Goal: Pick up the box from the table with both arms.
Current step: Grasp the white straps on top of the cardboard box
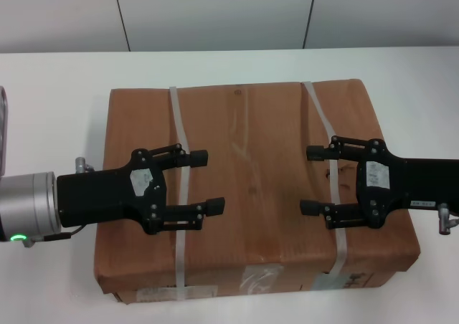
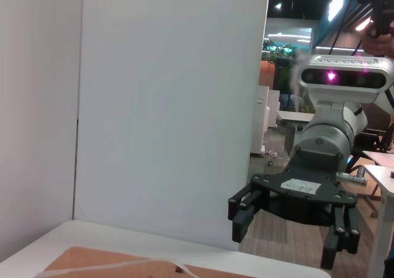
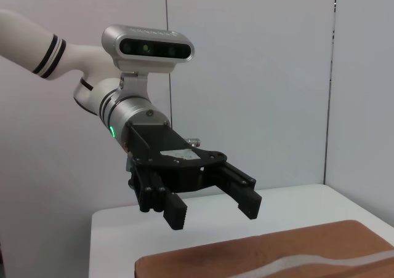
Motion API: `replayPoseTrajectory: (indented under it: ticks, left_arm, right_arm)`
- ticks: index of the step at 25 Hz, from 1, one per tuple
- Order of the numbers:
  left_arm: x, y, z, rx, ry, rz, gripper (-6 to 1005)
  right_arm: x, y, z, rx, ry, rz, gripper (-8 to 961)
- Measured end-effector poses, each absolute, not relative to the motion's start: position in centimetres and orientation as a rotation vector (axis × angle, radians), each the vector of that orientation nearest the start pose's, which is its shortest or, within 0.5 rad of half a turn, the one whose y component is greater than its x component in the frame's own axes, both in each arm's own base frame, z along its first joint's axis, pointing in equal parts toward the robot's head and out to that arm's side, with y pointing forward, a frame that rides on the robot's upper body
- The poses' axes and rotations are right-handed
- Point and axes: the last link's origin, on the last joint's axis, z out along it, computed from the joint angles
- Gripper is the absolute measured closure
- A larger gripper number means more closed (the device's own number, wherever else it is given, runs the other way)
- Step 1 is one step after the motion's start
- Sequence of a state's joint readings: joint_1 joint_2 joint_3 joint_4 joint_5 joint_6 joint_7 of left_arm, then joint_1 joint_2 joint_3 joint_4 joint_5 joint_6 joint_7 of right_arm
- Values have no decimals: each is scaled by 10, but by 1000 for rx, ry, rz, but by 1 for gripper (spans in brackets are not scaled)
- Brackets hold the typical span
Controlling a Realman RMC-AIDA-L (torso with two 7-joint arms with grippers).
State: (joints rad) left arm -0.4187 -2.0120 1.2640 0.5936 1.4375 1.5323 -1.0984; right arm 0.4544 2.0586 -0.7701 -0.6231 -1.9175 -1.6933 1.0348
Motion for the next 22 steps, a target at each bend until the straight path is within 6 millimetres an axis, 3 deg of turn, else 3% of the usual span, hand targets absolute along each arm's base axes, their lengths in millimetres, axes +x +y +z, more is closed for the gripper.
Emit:
replayPoseTrajectory:
  ticks: [22]
  left_arm:
    - [-244, 298, -30, -2807, -271, -888, 185]
  right_arm:
    - [270, 297, -3, -2802, 193, 750, 92]
